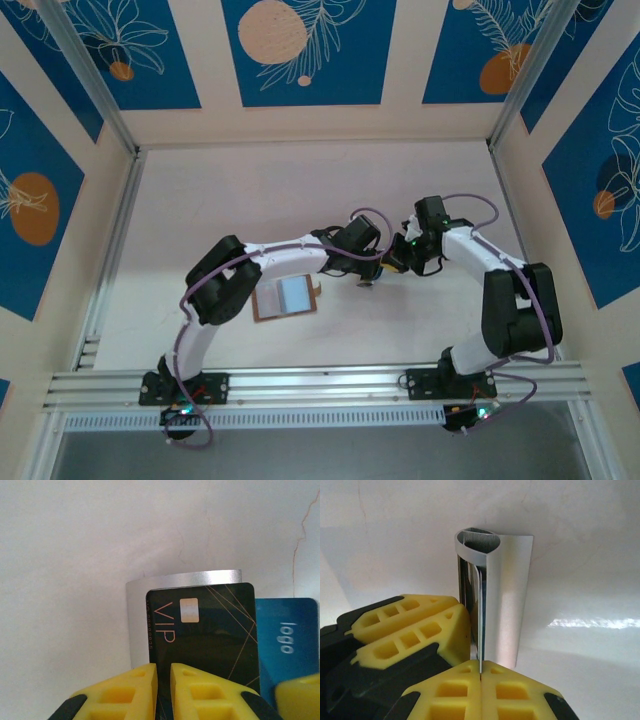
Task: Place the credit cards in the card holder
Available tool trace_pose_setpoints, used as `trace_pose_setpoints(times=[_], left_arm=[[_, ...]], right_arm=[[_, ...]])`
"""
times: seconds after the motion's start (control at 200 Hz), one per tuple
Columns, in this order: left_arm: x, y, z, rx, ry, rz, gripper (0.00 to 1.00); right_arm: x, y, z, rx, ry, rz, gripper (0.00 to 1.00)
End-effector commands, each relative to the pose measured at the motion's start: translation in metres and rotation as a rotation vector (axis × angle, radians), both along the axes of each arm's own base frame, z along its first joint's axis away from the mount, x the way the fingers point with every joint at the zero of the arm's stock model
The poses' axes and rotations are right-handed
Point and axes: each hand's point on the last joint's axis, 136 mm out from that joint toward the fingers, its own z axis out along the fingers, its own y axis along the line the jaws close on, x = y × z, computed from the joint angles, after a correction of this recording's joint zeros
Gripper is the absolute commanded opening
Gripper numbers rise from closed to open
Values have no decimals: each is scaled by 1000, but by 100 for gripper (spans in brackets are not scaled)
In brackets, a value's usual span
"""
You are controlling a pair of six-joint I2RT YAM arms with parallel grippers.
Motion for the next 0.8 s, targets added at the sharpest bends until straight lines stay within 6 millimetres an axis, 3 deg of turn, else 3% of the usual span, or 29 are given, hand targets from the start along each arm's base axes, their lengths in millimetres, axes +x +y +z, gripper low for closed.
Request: trace_pose_setpoints(times=[0.0, 0.475, 0.6, 0.795], left_arm=[[-17, 18, -37, 121, 74, -8, 16], [-14, 5, -8, 58, 60, -25, 16], [-12, -2, 18, 2, 41, -47, 16], [-15, -1, 77, -130, -3, -67, 18]], right_arm=[[-13, -7, 10, -20, 7, -16, 0], [-20, -24, 43, -62, -62, -63, 0], [-21, -25, 56, -74, -103, -60, 0], [-19, -13, 85, -48, -226, -14, 0]])
